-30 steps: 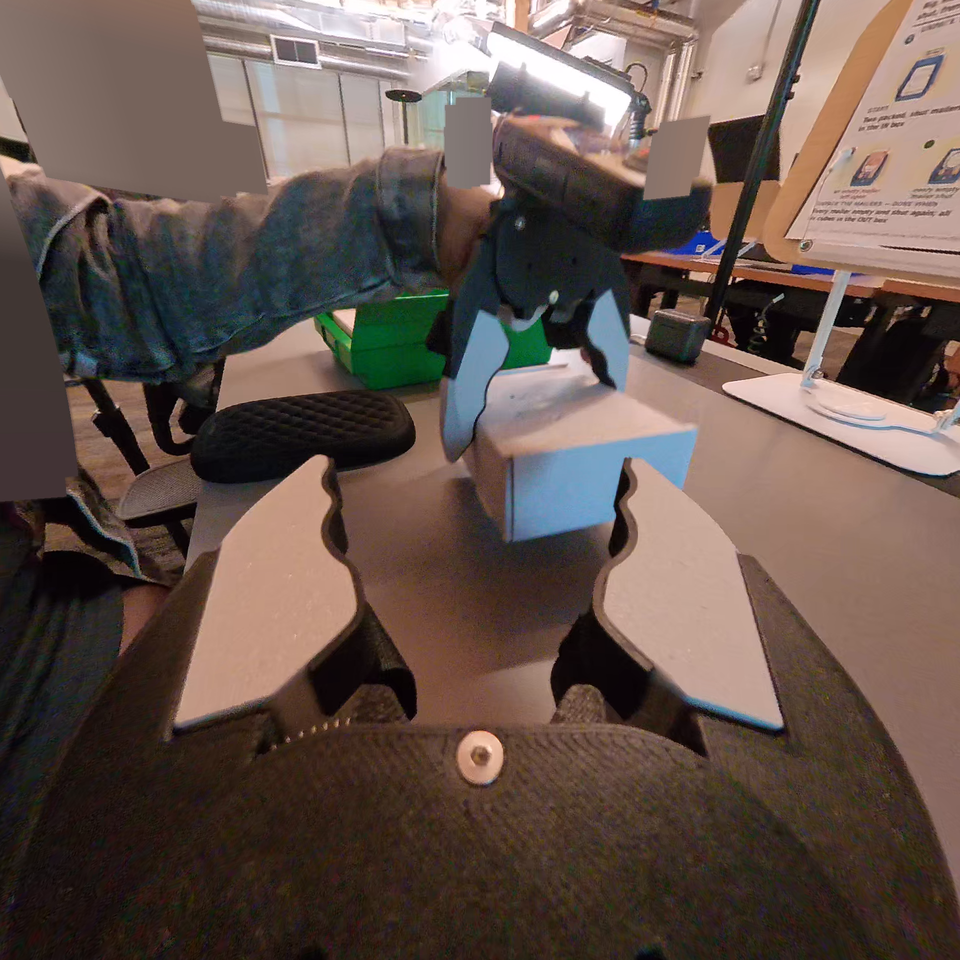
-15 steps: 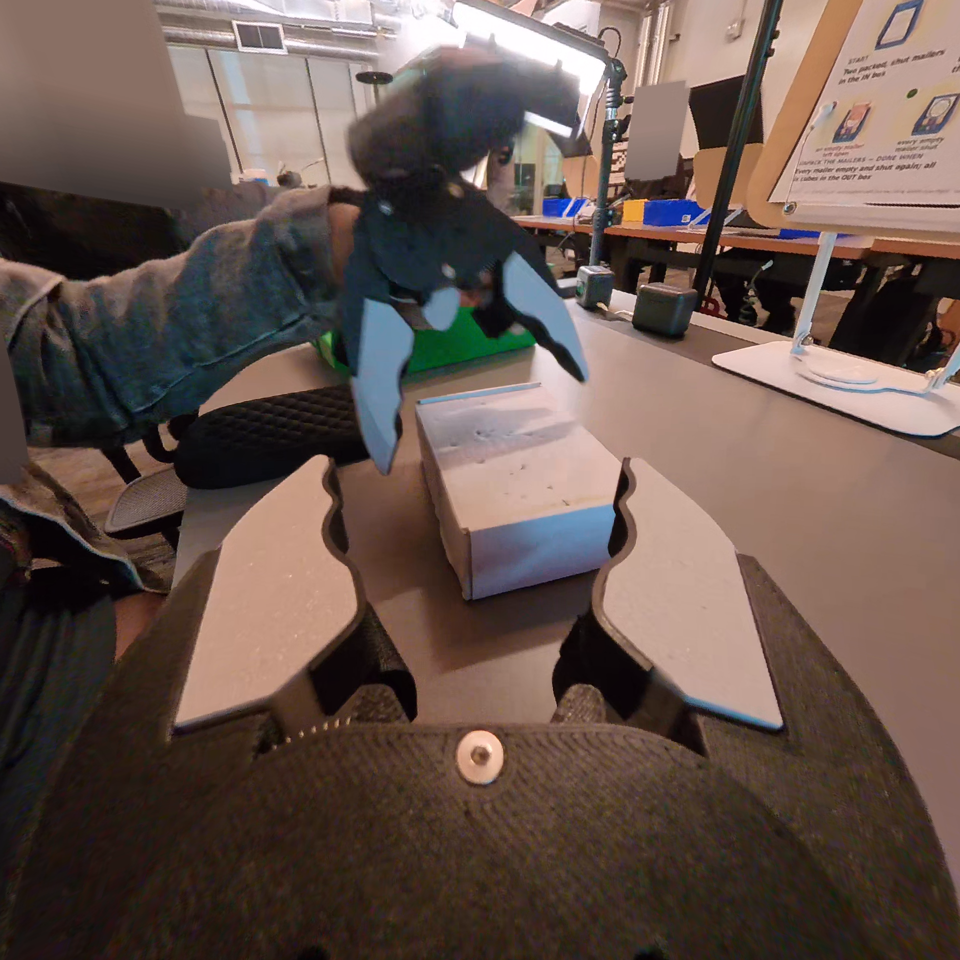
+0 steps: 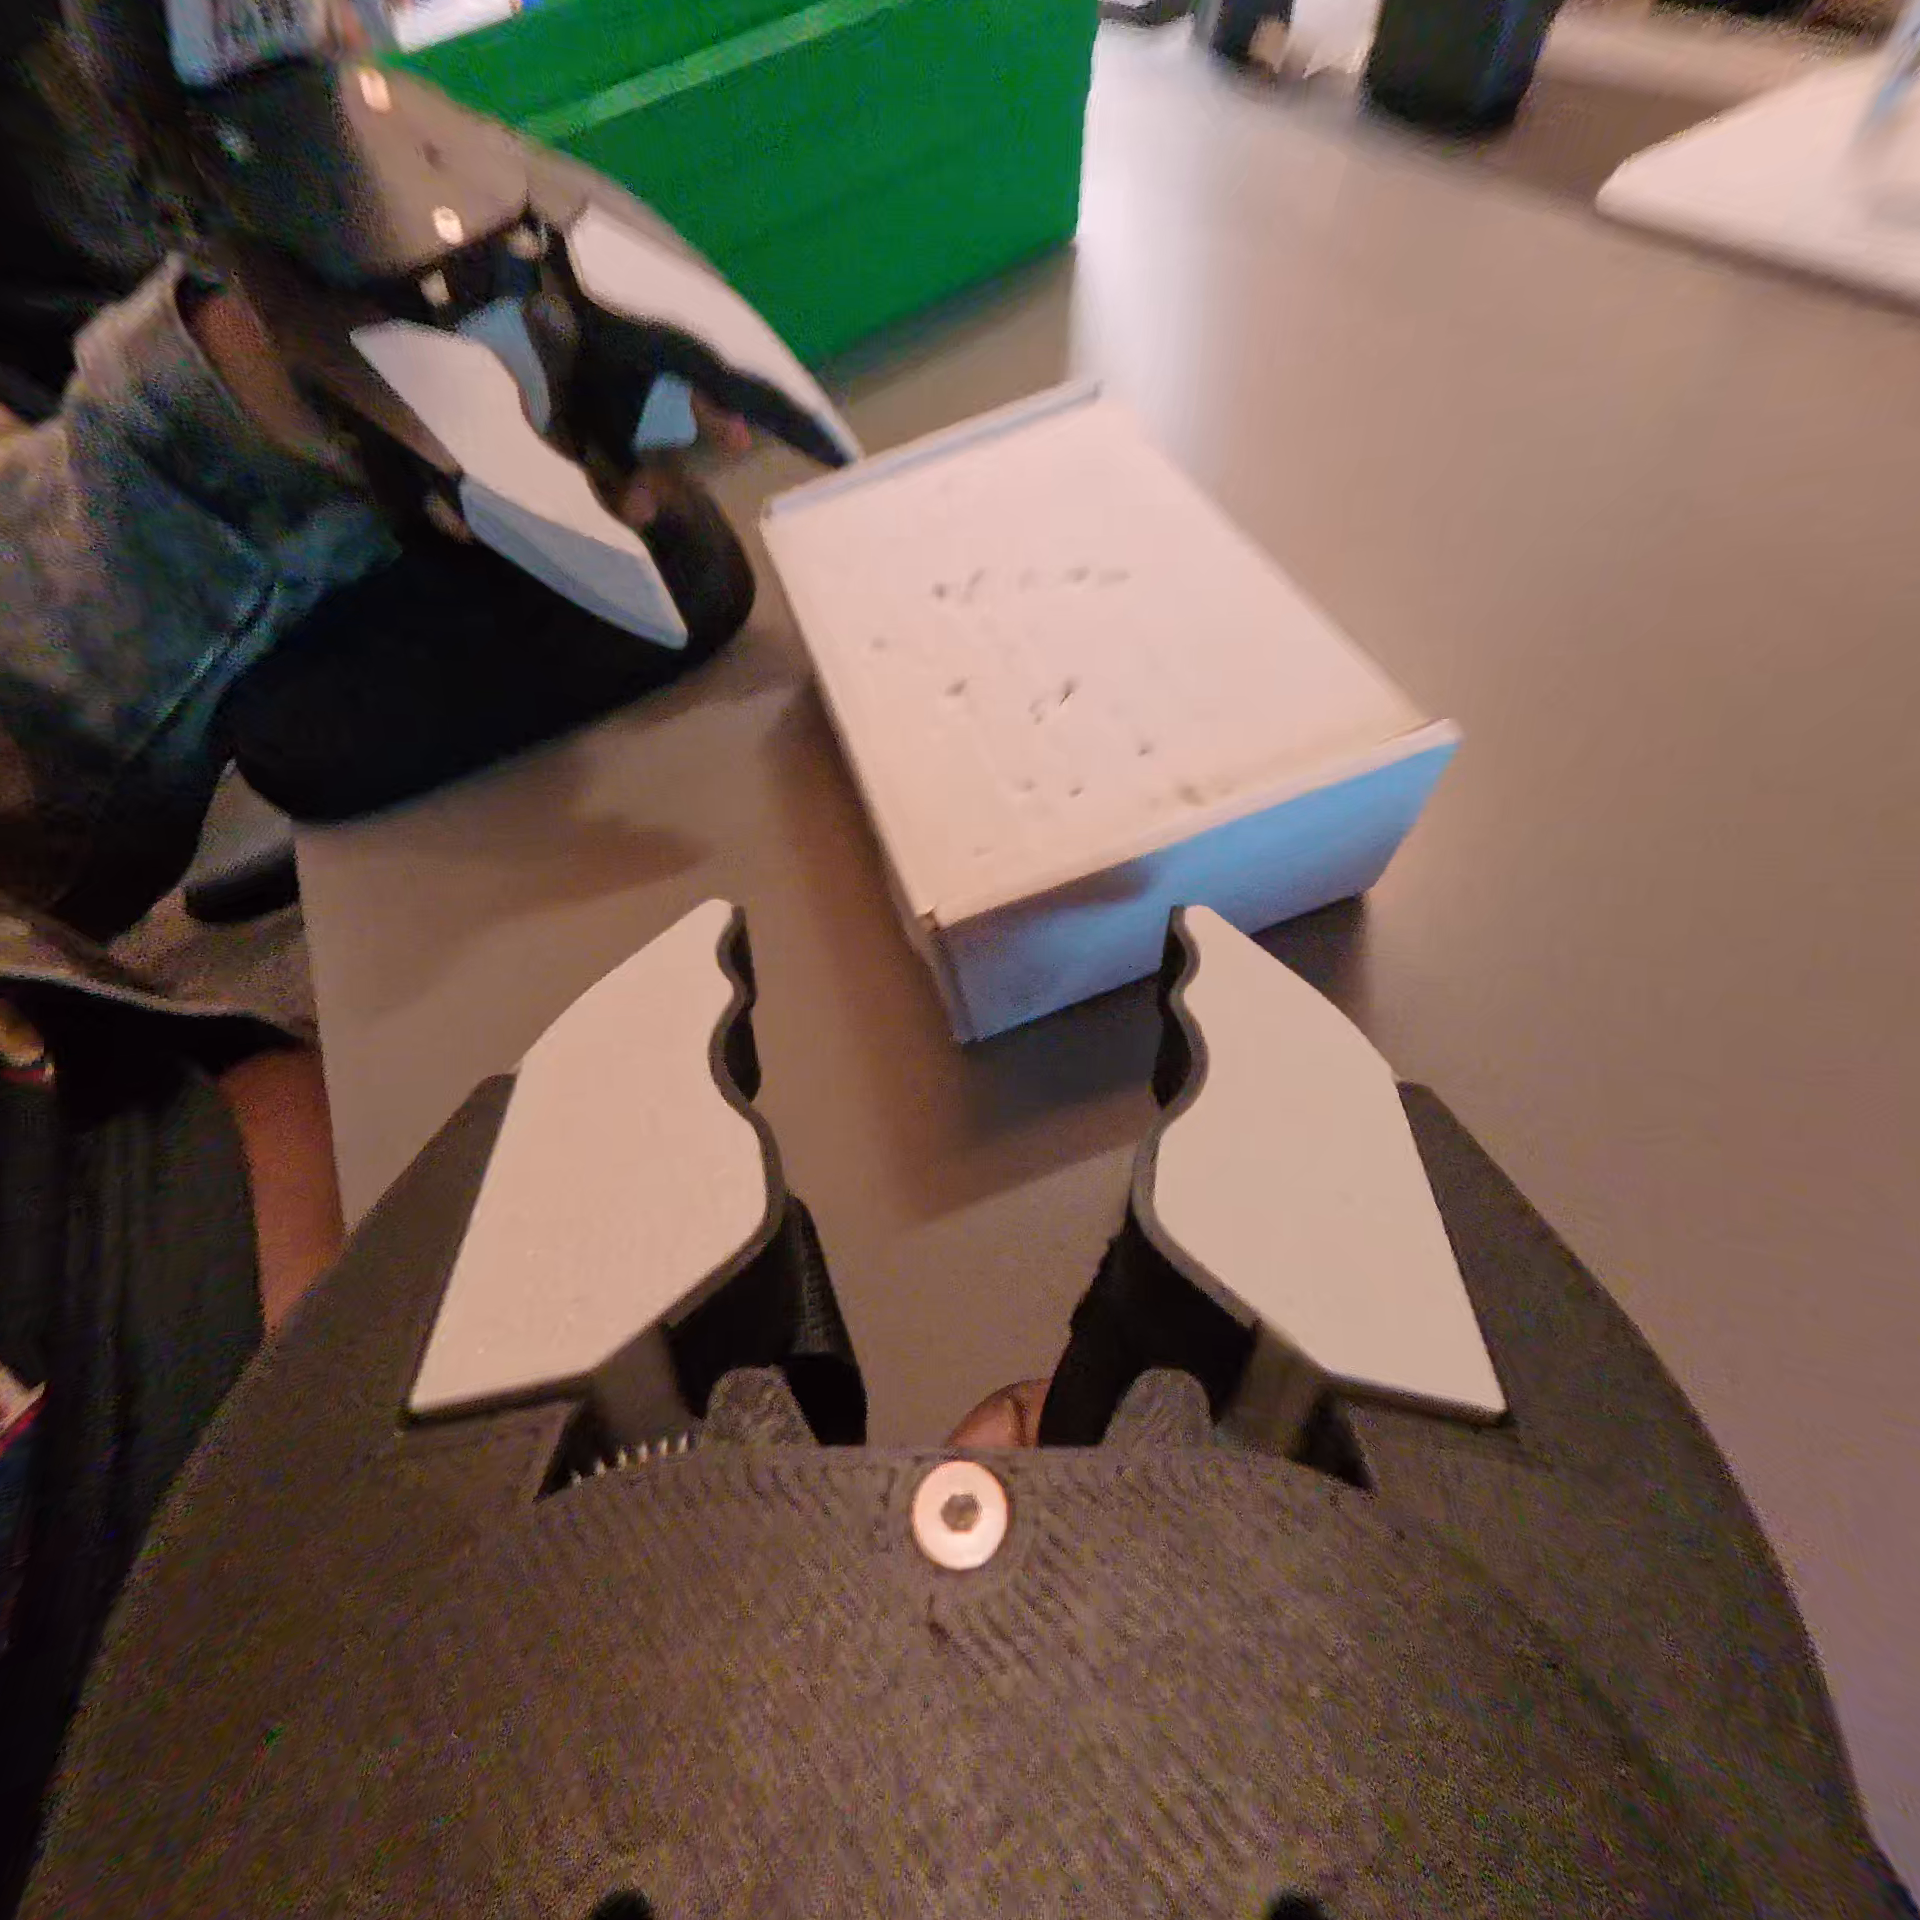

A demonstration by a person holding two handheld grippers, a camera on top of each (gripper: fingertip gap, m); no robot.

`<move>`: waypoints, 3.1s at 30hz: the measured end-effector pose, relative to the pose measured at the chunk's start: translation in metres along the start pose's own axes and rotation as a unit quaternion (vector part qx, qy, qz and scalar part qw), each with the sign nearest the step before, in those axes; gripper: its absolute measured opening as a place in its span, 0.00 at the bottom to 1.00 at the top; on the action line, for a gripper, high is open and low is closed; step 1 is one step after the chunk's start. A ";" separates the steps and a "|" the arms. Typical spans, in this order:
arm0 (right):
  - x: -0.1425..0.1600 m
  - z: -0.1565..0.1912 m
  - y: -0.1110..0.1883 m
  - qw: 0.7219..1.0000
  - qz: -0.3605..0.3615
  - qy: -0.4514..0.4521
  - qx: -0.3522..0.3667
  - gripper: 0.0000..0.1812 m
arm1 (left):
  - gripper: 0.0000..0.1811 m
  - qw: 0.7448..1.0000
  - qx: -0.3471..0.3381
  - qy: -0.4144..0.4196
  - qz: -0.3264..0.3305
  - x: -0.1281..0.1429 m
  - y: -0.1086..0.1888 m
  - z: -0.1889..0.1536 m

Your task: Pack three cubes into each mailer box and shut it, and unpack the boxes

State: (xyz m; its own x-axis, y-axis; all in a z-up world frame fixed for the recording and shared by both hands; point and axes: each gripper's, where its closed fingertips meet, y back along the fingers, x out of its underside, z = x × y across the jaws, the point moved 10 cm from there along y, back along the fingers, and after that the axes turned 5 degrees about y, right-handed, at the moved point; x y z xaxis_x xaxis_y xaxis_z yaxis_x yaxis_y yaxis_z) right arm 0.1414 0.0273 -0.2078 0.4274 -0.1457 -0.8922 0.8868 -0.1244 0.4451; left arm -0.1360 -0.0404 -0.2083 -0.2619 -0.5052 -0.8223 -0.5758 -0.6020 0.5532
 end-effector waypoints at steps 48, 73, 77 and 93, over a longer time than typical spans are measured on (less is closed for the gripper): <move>-0.008 -0.002 0.010 0.996 -0.089 0.028 0.013 0.35 | 0.43 0.981 0.034 -0.137 -0.136 0.001 0.012 -0.018; -0.009 -0.001 0.010 0.994 -0.096 0.056 0.012 0.39 | 0.50 0.982 0.134 -0.119 -0.053 -0.032 -0.047 0.011; -0.009 -0.001 0.010 0.994 -0.095 0.055 0.017 0.39 | 0.51 0.984 0.122 -0.121 -0.044 -0.031 -0.050 0.010; -0.041 0.012 0.026 0.926 -0.109 0.329 0.150 0.30 | 0.49 0.983 0.110 -0.142 -0.038 -0.030 -0.050 0.006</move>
State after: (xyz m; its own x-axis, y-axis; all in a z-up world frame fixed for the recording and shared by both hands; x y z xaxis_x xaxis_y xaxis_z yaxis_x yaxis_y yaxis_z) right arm 0.1450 0.0184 -0.1590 0.3456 0.5325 -0.7726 0.9184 -0.3610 0.1620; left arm -0.1041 0.0086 -0.2125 -0.3994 -0.2534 -0.8811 -0.7470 -0.4671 0.4730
